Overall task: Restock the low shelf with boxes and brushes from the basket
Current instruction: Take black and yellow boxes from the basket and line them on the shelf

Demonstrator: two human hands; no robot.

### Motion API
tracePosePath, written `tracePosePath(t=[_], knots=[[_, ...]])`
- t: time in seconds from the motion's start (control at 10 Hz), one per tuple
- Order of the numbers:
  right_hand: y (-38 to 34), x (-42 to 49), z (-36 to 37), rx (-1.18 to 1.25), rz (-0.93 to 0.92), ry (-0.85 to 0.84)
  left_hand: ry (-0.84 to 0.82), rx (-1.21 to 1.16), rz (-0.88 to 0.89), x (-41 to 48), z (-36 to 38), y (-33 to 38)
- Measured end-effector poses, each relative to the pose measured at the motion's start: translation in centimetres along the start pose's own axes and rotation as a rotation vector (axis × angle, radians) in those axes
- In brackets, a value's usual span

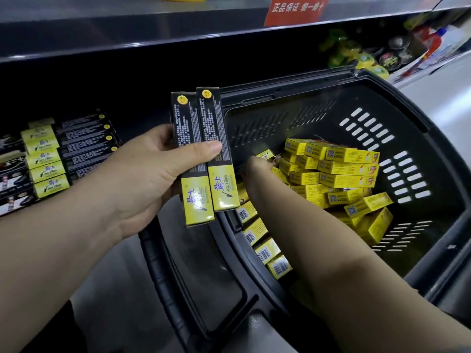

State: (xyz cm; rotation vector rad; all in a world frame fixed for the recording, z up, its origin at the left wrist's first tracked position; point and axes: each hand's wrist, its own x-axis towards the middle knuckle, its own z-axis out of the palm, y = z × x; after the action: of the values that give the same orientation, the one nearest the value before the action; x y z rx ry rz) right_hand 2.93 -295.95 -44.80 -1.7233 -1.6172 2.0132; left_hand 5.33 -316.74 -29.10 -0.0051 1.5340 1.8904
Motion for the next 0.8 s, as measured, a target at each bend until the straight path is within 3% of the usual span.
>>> tracePosePath(t=[0.1, 0.2, 0.4, 0.5, 0.6, 0.8], knots=[[-0.1, 1.4, -0.1, 0.340, 0.073, 0.049, 0.005, 0.000, 0.006, 0.1, 0.0, -0.2], [-0.1, 1.5, -0.8, 0.187, 0.046, 0.107, 0.000, 0.002, 0.009, 0.0, 0.0, -0.2], [-0.2, 0.7, -1.7, -0.027, 0.038, 0.026, -0.006, 0.013, 0.008, 0.0, 0.1, -0.3], [-0.7, -0.3, -2.3, 0.043, -0.113, -0.052, -0.005, 0.014, 0.004, 0.0, 0.1, -0.2], [-2.6, -3.4, -4.0, 0.097, -0.166, -0.283, -0.012, -0.004, -0.027, 0.0, 0.2, 0.0], [-6.4, -12.3, -7.2, -0.045, -0.122, -0.607, 0.000, -0.052, -0.099, -1.1, -1.3, 0.8]])
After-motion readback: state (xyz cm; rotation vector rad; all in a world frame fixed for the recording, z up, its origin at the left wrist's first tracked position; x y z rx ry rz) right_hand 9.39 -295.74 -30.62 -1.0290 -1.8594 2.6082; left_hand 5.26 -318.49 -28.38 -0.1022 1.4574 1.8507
